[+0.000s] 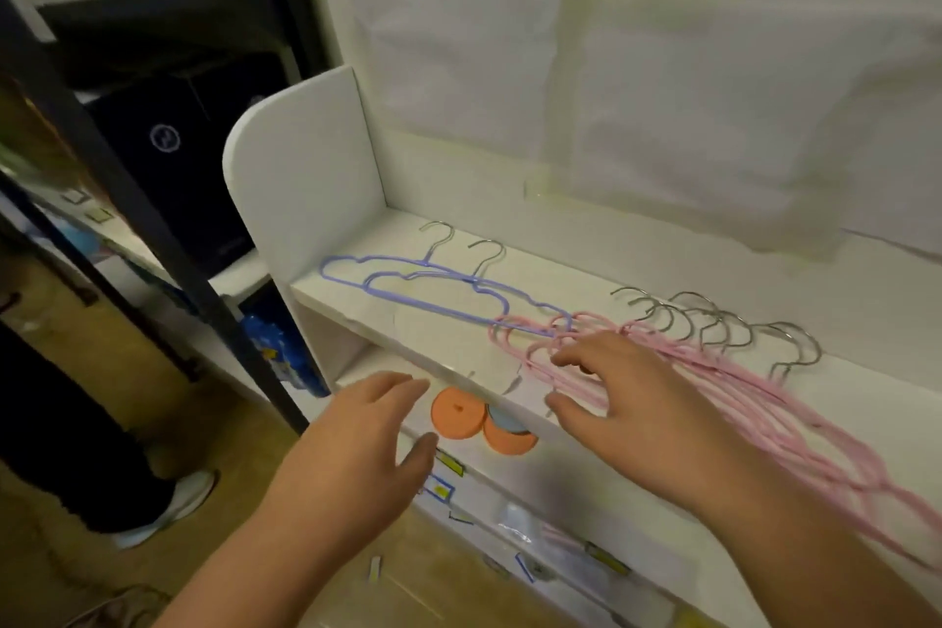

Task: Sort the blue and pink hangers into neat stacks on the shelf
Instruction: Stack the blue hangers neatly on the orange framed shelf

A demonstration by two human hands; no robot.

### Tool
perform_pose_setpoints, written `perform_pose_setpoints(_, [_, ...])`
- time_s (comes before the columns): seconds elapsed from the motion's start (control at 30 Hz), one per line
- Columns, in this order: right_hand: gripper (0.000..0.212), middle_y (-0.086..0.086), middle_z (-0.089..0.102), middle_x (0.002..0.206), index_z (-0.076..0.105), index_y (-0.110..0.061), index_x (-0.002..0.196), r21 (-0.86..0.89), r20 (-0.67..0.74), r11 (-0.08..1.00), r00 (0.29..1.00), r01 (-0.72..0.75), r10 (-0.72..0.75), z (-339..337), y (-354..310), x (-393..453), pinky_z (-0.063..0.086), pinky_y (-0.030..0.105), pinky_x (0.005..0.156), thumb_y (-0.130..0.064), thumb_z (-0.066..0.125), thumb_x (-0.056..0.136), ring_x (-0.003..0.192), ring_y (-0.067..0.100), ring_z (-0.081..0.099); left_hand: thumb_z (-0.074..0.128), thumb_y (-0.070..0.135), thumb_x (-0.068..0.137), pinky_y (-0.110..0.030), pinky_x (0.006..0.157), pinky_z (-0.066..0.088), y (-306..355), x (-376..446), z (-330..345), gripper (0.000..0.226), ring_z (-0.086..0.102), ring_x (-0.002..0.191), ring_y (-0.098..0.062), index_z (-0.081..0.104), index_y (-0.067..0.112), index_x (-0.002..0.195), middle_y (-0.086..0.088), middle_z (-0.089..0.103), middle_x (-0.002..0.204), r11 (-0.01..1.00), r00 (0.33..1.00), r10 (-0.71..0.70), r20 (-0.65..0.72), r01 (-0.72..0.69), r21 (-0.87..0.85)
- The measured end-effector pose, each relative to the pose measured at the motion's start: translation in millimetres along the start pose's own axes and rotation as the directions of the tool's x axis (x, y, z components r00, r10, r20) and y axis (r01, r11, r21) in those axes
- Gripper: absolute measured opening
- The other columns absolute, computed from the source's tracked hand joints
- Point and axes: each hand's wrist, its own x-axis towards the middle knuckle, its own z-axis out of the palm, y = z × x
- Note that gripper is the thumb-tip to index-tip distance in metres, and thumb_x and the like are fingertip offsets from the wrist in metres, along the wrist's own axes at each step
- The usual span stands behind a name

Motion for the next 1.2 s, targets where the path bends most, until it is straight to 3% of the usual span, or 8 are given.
perform_pose_setpoints(0.17, [0.041,-0.021,0.054,0.116,0.058,-0.039,0.115,-0.031,-0.046,0.992,0.991,-0.124,0.123,11.6,2.1,39.3,0.046,0.036,0.094,-0.057,0.051,0.079,0.110,0.003,0.053,0.053,0.047,0.091,-0.023,0.108,0.031,-27.6,81.6,16.5,0.059,0.031,0.136,-0.005,0.035,0.036,0.146,0.016,0.034,0.149,0.987,0.986,0.156,0.055,-0.154,-0.039])
perform_pose_setpoints(0.37, [0.032,-0.021,0.053,0.105,0.056,-0.039,0.111,-0.051,-0.087,0.961,0.960,-0.272,0.267,18.9,-0.2,69.4,0.046,0.030,0.088,-0.051,0.056,0.082,0.099,0.000,0.051,0.059,0.039,0.085,-0.033,0.110,0.032,-47.3,184.3,29.1,0.068,0.027,0.141,-0.015,0.030,0.037,0.147,0.008,0.029,0.154,0.931,0.909,0.363,0.203,-0.364,-0.034])
perform_pose_setpoints(0.57, [0.029,-0.023,0.050,0.109,0.055,-0.040,0.116,-0.093,-0.088,0.937,0.941,-0.335,0.328,26.7,-10.0,74.1,0.034,0.007,0.078,-0.046,0.060,0.088,0.098,-0.003,0.048,0.066,0.057,0.072,-0.039,0.102,0.041,-59.4,240.9,46.3,0.079,0.037,0.127,-0.019,0.034,0.040,0.142,0.007,0.044,0.136,0.881,0.812,0.439,0.385,-0.473,-0.010])
perform_pose_setpoints(0.67, [0.029,-0.022,0.052,0.111,0.055,-0.039,0.116,-0.062,-0.117,0.935,0.933,-0.348,0.340,31.2,-13.0,72.2,0.039,0.012,0.084,-0.044,0.061,0.088,0.101,-0.001,0.051,0.068,0.064,0.065,-0.039,0.096,0.046,-61.8,252.7,45.3,0.082,0.044,0.122,-0.015,0.037,0.043,0.139,0.012,0.049,0.126,0.866,0.786,0.461,0.412,-0.501,-0.012])
perform_pose_setpoints(0.83, [0.031,-0.024,0.054,0.111,0.056,-0.039,0.115,-0.024,-0.176,0.923,0.910,-0.385,0.375,33.0,-13.8,63.8,0.042,0.020,0.090,-0.045,0.062,0.086,0.104,-0.002,0.050,0.066,0.070,0.064,-0.031,0.092,0.046,-66.3,258.7,36.2,0.076,0.052,0.112,-0.012,0.046,0.043,0.132,0.015,0.053,0.116,0.864,0.791,0.475,0.385,-0.503,-0.032])
perform_pose_setpoints(1.03, [0.046,-0.019,0.051,0.116,0.051,-0.037,0.126,-0.105,-0.237,0.850,0.843,-0.515,0.482,20.3,2.8,39.3,0.039,0.021,0.090,-0.049,0.063,0.083,0.106,0.004,0.050,0.044,0.082,0.057,-0.034,0.085,0.050,-56.0,237.9,21.4,0.087,0.057,0.105,-0.018,0.050,0.038,0.133,0.008,0.057,0.113,0.868,0.850,0.495,0.180,-0.493,-0.060])
perform_pose_setpoints(1.2, [0.064,-0.011,0.043,0.128,0.040,-0.041,0.135,-0.183,-0.192,0.714,0.737,-0.676,0.648,1.8,37.7,4.7,0.038,0.029,0.098,-0.060,0.062,0.078,0.116,0.012,0.043,0.045,0.074,0.064,-0.034,0.086,0.050,-11.9,214.1,17.2,0.079,0.055,0.105,-0.018,0.050,0.036,0.133,0.007,0.057,0.114,0.804,0.792,0.594,0.145,-0.590,-0.068])
